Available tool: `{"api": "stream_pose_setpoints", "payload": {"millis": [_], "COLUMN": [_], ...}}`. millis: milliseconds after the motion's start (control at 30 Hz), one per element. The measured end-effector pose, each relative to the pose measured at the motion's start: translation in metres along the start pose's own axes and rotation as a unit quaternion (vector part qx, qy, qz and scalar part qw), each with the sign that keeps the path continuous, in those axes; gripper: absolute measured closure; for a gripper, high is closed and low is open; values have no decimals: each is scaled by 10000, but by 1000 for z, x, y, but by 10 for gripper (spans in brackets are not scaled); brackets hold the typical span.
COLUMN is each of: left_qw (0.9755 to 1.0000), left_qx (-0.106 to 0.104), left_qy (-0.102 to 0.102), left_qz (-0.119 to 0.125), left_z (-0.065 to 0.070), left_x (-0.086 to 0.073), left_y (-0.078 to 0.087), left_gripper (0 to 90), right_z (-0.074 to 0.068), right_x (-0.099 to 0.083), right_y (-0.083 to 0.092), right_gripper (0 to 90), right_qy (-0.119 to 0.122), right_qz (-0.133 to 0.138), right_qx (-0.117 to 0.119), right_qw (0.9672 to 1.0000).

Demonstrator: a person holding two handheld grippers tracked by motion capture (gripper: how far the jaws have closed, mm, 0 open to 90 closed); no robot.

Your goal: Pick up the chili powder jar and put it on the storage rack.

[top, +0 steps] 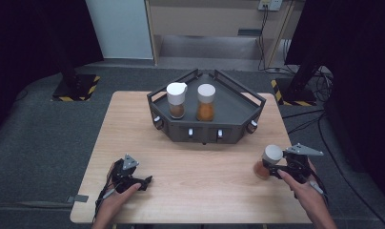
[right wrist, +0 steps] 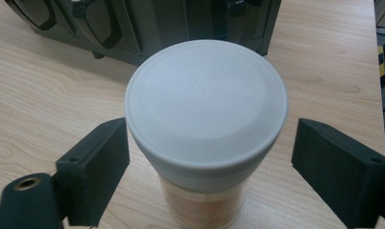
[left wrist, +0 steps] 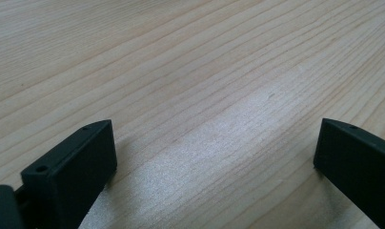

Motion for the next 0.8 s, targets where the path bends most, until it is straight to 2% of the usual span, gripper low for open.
{"api": "stream_pose_setpoints", "payload": {"millis": [367, 633, 800], "left_qw": [10000, 10000, 10000], "left_qx": [0, 0, 0], "left_qy": [1, 0, 0], "left_qz": [0, 0, -2], "left_z": [0, 0, 0], "left_x": [0, 0, 0], "left_y": [0, 0, 0], "left_gripper": [0, 0, 0], "right_z": [-5, -8, -10], "right_x": [3, 5, 4], "right_y": [-5, -6, -6], "right_gripper": [224, 330, 338], "right_qy": [75, 139, 171], "right_qz": [40, 75, 67], "right_qx": [1, -42, -114], "right_qw": [10000, 9999, 9998]}}
Point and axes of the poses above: each handheld gripper's, and its own axes: y roughly backward along the jaws, x roughly out of its top, z roughly to its right, the point moved 4 cm from there along -y, roughly forward along the jaws, and after that the axes turned 6 degrees about z, right-handed, at the moved point
